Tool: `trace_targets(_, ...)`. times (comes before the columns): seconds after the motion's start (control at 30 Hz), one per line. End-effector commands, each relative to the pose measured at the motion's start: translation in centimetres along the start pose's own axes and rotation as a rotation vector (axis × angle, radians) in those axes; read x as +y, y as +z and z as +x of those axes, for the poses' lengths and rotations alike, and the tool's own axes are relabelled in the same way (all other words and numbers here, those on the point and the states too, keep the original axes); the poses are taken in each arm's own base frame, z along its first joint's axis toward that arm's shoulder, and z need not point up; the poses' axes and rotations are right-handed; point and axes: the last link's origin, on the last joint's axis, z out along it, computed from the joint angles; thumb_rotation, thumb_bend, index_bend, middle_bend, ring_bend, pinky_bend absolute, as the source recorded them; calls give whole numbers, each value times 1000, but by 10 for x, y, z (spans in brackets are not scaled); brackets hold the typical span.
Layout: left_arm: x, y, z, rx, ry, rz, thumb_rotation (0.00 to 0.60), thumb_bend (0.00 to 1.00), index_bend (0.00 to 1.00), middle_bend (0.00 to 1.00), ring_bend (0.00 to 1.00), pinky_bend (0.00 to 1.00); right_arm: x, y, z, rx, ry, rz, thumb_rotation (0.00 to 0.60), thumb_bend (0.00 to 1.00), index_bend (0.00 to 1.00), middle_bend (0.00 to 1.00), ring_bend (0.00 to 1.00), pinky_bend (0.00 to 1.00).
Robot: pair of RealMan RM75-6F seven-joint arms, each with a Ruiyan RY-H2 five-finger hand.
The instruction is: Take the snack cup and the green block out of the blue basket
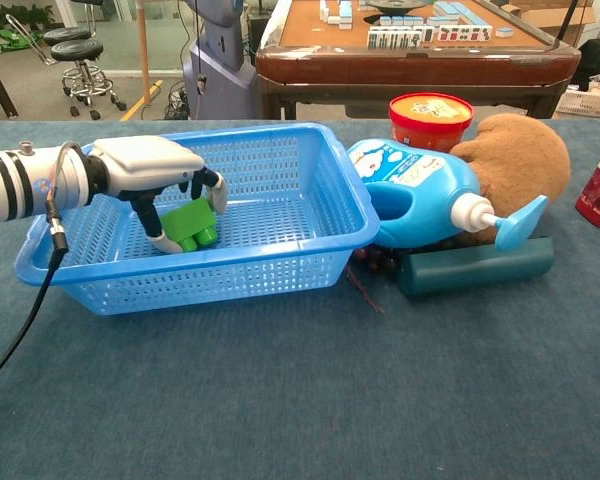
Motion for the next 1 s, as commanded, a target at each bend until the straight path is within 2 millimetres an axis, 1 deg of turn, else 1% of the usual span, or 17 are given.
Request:
trace_targets(0.03, 0, 1, 0, 23, -9, -2, 600, 189, 518, 454, 479, 461, 0, 0, 0, 1, 2, -1, 600, 278, 0, 108, 25, 159)
trace_targets(0.13, -3, 0, 2, 41, -18, 0, 600, 194, 560, 511, 526, 536, 0, 0, 0, 2, 3, -1, 600, 278, 0, 108, 25, 159)
trace_targets(0.3, -9, -7, 10, 77, -40, 2, 600, 193, 566, 533, 542, 550, -1, 1, 0, 1, 6, 3, 600, 278, 0, 108, 25, 160)
trace_targets(0.4, -13, -15, 20, 113, -57, 5, 600, 194, 561, 533, 541, 550, -2, 1, 0, 3, 6, 8, 600, 278, 0, 108, 25, 160)
trace_targets(0.57, -24, -36, 42, 209, -117, 31, 600, 194, 550, 533, 536, 550, -2, 0, 0, 3, 6, 13, 600, 279, 0, 108, 25, 161)
trace_targets(0.7, -38, -54, 57, 284, -165, 76, 600, 193, 537, 533, 532, 550, -1, -1, 1, 5, 9, 16, 600, 278, 0, 108, 25, 161)
trace_targets(0.83, -59, -71, 66, 328, -193, 150, 600, 194, 528, 533, 529, 550, -1, -2, 1, 7, 14, 19, 600, 279, 0, 108, 25, 161)
trace_targets(0.9, -70, -77, 67, 338, -201, 190, 600, 194, 524, 533, 529, 550, -1, -3, 1, 6, 16, 20, 600, 278, 0, 108, 25, 161)
trace_targets(1.0, -89, -87, 63, 327, -203, 273, 600, 193, 511, 533, 527, 550, 0, -3, 1, 6, 19, 20, 600, 278, 0, 108, 25, 161)
